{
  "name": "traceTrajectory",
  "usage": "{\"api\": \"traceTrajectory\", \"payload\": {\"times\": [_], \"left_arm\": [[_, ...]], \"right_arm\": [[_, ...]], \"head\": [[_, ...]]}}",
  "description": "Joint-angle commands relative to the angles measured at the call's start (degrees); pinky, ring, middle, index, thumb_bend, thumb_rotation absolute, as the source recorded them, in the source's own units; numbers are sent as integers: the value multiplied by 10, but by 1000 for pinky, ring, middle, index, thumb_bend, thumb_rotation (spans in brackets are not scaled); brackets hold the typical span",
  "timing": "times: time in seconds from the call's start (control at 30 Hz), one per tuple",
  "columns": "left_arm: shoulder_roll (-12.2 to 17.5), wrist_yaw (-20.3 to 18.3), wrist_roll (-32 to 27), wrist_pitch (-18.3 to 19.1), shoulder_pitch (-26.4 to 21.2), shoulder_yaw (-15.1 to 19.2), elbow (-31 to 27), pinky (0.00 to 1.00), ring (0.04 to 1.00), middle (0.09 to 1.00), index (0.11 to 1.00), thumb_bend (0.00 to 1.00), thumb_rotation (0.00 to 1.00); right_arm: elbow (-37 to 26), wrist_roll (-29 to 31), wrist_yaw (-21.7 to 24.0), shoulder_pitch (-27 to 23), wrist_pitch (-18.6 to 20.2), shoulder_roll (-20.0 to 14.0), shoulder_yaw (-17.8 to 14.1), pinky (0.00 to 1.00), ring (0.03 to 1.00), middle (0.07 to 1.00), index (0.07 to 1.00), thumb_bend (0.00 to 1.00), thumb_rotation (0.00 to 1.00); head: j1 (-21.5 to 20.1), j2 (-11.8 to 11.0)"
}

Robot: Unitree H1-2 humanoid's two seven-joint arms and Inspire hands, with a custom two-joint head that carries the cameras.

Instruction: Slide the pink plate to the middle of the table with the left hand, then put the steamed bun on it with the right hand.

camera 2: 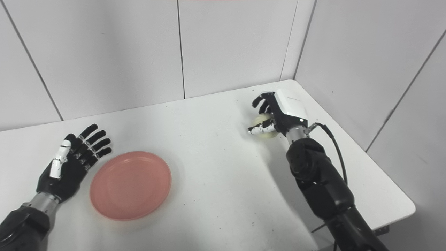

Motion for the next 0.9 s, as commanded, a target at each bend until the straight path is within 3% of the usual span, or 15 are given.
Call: {"api": "traceTrajectory", "payload": {"times": [0.0, 0.13, 0.23, 0.6, 0.87], "left_arm": [[24, 15, 18, 36, 96, 1, 43, 824, 848, 876, 871, 519, 872], [17, 24, 20, 44, 102, -3, 25, 826, 850, 877, 870, 514, 871], [9, 39, 23, 58, 108, -8, 0, 826, 856, 881, 874, 505, 876], [-25, 91, 38, 97, 130, -34, -81, 855, 876, 899, 896, 476, 960], [-44, 125, 43, 118, 134, -47, -113, 887, 898, 915, 912, 461, 999]], "right_arm": [[-38, -11, 3, -42, -3, 0, 6, 371, 431, 451, 548, 515, 0], [-42, -9, 18, -51, -16, 10, 21, 357, 422, 450, 548, 515, 0], [-51, -25, 41, -67, -5, 30, 49, 365, 420, 448, 546, 515, 0], [-61, -42, 81, -107, -42, 82, 128, 328, 393, 429, 542, 516, 0], [-49, -45, 100, -122, -53, 128, 163, 298, 377, 424, 543, 516, 0]], "head": [[0, 1], [18, 2], [39, 3], [121, 9], [178, 13]]}}
